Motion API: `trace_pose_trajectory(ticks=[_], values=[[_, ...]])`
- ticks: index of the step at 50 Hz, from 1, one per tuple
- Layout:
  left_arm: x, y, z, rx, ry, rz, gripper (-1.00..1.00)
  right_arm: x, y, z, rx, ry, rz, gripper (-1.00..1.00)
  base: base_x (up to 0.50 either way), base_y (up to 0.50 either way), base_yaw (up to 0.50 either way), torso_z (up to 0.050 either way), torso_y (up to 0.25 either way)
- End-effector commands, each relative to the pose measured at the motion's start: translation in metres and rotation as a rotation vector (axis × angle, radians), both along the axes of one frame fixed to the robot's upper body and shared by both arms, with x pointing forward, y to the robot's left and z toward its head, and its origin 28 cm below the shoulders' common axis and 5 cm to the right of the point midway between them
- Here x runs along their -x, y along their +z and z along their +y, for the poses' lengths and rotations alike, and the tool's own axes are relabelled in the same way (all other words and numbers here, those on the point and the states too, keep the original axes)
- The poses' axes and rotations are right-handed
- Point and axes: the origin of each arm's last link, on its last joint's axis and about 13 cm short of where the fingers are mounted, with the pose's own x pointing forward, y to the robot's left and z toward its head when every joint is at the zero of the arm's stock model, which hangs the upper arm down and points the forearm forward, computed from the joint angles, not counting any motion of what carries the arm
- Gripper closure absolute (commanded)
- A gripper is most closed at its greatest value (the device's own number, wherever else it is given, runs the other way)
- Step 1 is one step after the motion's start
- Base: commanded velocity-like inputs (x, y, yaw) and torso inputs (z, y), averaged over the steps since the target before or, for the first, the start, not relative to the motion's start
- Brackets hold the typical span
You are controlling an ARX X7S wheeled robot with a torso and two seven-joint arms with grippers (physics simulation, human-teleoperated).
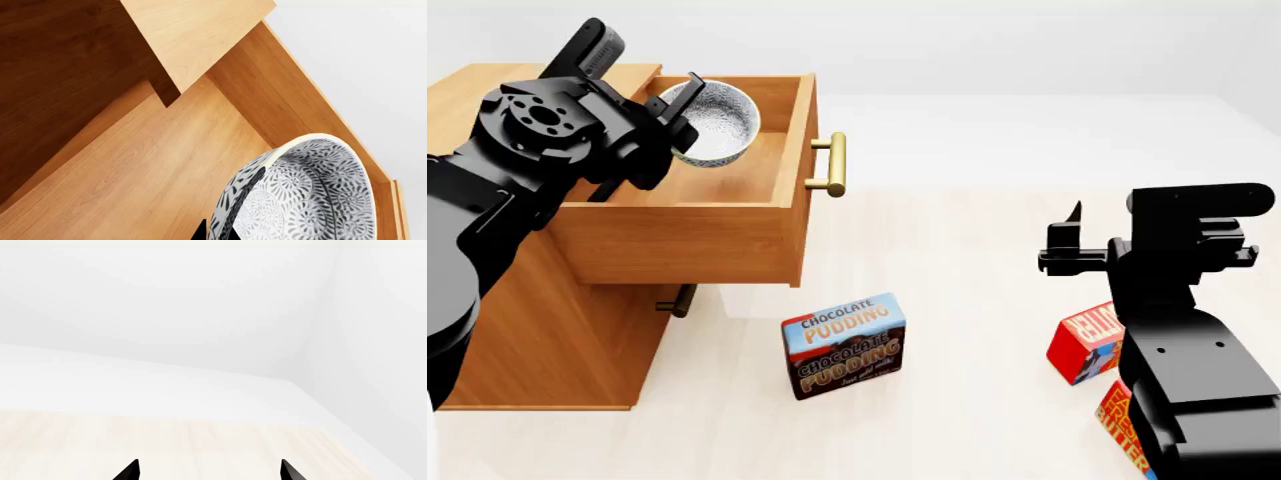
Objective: Put the bowl in the top drawer of the cabinet.
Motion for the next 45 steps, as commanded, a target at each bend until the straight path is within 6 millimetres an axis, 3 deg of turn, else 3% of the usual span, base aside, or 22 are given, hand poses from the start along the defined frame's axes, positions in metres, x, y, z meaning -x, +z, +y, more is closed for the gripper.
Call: trace_pose_trajectory(ticks=[1,19,20,45], values=[[-0.0007,0.0026,0.0016,0.030,0.034,0.004,1.00,-0.0001,-0.0009,-0.0014,0.001,-0.004,0.003,-1.00,0.00,0.00,0.00,0.000,0.000],[-0.0003,0.0016,-0.0019,0.048,0.003,0.001,1.00,0.0010,-0.0011,-0.0039,-0.002,-0.011,0.003,-1.00,0.00,0.00,0.00,0.000,0.000],[-0.0002,0.0018,-0.0019,0.048,0.001,0.000,-1.00,0.0011,-0.0012,-0.0040,-0.002,-0.012,0.003,-1.00,0.00,0.00,0.00,0.000,0.000],[-0.0002,0.0086,0.0007,0.024,0.002,-0.033,-1.00,0.0024,-0.0024,-0.0063,-0.008,-0.021,0.004,-1.00,0.00,0.00,0.00,0.000,0.000]])
